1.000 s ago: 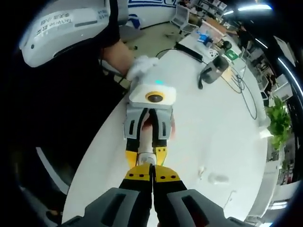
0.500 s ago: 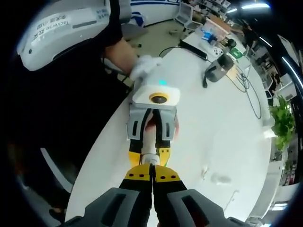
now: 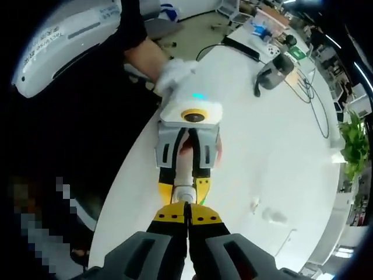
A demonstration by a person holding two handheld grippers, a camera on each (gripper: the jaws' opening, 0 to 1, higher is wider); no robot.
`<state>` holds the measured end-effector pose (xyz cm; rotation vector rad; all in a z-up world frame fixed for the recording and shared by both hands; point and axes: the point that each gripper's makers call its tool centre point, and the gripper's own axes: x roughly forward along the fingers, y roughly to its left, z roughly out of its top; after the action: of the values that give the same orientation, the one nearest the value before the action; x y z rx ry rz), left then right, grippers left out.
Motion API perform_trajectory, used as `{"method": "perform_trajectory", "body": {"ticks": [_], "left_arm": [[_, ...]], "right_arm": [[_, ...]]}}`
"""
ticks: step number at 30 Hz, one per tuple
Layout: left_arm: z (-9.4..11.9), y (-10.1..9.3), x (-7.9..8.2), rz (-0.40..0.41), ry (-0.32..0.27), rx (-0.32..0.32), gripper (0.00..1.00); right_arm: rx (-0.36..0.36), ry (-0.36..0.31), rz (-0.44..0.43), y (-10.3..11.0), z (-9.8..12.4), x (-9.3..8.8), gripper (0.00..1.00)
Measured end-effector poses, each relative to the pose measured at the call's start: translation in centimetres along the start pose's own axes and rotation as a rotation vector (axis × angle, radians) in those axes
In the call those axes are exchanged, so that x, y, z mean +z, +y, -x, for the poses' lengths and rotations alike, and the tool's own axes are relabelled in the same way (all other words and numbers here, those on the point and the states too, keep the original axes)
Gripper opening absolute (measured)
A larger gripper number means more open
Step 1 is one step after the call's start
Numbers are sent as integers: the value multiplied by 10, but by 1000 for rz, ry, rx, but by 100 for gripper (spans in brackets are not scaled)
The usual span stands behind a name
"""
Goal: Clamp pump bottle remove cover press pump head put on cover
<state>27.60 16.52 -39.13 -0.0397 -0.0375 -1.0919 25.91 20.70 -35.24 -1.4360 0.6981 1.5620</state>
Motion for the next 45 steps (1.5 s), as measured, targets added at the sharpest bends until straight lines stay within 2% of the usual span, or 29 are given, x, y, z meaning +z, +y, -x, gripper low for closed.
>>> {"method": "perform_trajectory", "body": {"ticks": [9, 12, 21, 25, 31, 33, 45], "left_arm": [[0, 1, -1, 1, -1, -2, 13], [0, 1, -1, 0, -3, -1, 13], [1, 3, 0, -1, -5, -1, 13], [1, 2, 0, -3, -5, -1, 13], [2, 2, 0, -1, -4, -1, 13], [2, 2, 0, -1, -4, -1, 13], [2, 2, 1, 2, -4, -1, 13]], "right_arm": [[93, 138, -78, -1, -3, 0, 0], [102, 151, -105, -2, -3, -1, 0], [113, 139, -290, -3, -3, -4, 0], [147, 148, -383, -4, -4, -5, 0], [164, 174, -366, 0, -5, -3, 0], [155, 174, -292, 1, -5, -3, 0], [120, 175, -170, 2, -7, -3, 0]]}}
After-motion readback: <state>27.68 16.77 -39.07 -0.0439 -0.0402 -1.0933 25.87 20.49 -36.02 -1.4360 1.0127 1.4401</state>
